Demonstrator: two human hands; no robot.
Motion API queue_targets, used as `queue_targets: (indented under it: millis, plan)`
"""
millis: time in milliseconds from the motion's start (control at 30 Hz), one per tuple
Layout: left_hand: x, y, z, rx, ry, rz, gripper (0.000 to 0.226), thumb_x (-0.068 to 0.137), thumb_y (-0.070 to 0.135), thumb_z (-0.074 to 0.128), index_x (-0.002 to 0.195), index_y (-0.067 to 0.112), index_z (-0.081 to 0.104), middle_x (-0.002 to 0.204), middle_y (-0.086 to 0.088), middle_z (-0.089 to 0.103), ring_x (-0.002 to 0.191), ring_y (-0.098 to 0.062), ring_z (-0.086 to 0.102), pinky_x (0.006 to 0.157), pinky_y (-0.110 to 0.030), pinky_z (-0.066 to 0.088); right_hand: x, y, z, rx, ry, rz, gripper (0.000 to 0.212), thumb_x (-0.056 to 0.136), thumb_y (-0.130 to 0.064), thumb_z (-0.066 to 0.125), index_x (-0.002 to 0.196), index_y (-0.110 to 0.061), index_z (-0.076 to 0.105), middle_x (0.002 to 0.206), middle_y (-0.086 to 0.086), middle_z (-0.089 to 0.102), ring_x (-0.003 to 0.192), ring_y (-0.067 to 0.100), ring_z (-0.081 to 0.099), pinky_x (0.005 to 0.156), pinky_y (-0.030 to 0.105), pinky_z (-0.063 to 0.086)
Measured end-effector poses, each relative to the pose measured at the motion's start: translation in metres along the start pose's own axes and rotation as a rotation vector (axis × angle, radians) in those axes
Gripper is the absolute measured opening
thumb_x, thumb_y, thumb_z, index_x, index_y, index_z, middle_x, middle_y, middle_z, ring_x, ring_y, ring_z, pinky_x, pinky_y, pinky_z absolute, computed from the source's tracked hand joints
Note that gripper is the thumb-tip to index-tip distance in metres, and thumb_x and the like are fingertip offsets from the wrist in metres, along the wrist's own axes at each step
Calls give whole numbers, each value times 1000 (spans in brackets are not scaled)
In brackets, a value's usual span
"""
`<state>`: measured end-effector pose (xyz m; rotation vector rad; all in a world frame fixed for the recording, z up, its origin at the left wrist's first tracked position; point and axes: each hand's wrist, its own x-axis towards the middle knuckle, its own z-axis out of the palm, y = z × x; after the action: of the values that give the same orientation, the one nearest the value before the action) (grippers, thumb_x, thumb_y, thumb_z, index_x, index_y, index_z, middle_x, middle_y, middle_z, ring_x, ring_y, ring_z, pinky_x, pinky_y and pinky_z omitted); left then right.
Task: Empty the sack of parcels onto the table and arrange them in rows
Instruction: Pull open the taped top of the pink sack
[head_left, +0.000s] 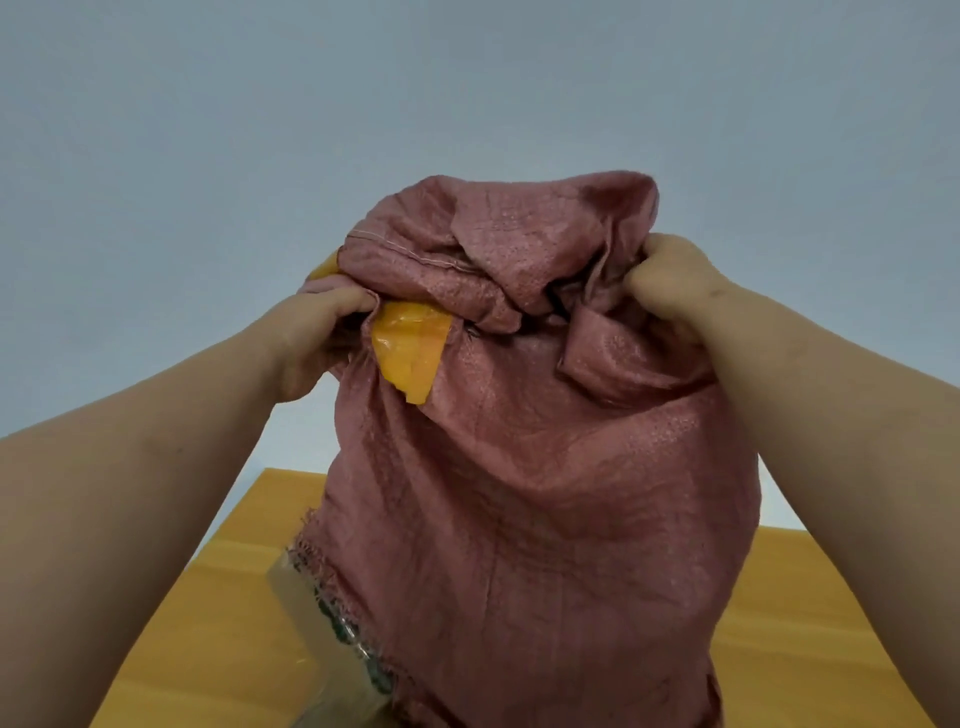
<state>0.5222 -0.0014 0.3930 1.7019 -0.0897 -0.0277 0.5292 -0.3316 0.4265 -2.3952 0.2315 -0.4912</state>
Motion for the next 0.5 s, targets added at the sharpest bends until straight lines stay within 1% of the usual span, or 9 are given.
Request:
queue_targets:
  millis: [33,100,167,233,333,367,400,433,500]
  plan:
    - [2,-2,-2,24,6,-8,15,93,19,61,79,24,57,70,3,56,66,-15,53,67,-29,48,-1,-1,-4,23,107,-5,27,79,-5,57,104,-5,65,110,23,67,102,40,63,88,42,53]
    - [5,-7,-5,66,46,-15,4,92,25,68,90,24,65,82,-2,66,78,-20,59,82,-37,51,-6,0,-6,23,257,-12,25,86,-4,53,109,-1,62,115,23,63,109,39,58,84,34,43]
    - [6,-11,-7,150,110,-37,15,87,29,75,98,22,68,99,-9,70,89,-26,62,94,-43,52,-6,2,-4,-14,250,-45,24,88,-5,53,111,0,61,117,23,63,110,38,56,81,31,39]
    - [5,-10,-4,239,205,-13,25,82,31,80,98,16,69,100,-14,70,88,-30,64,88,-45,55,-5,-7,-8,-49,221,-98,22,87,-6,55,106,0,64,115,25,64,109,39,58,83,35,42]
    - [4,4,-1,226,371,116,21,72,35,83,78,20,69,79,-9,68,71,-28,62,70,-40,55,2,-24,-28,16,351,-128,20,86,-8,55,102,0,64,112,24,65,107,38,58,81,36,41]
    - [6,8,-1,182,441,168,20,68,38,81,74,23,70,75,-6,68,70,-27,62,69,-40,54,1,-28,-34,40,410,-121,21,88,-9,54,104,0,62,114,23,64,108,36,57,81,34,38]
    - [9,10,1,154,495,200,20,65,42,78,74,25,72,76,-4,70,73,-27,65,72,-41,56,2,-29,-36,51,436,-120,22,89,-9,52,107,1,61,116,22,63,110,36,57,81,33,37]
    - [12,11,3,156,510,224,19,67,44,76,76,27,72,79,-2,70,78,-28,66,76,-42,57,1,-29,-36,9,391,-136,24,90,-9,53,109,2,62,118,23,63,111,37,57,84,34,39]
    - [9,13,13,300,415,237,17,79,41,75,75,26,67,76,-3,66,76,-29,63,71,-39,53,-2,-24,-26,-164,101,-128,26,89,-9,59,111,4,67,116,26,65,110,40,61,91,38,47]
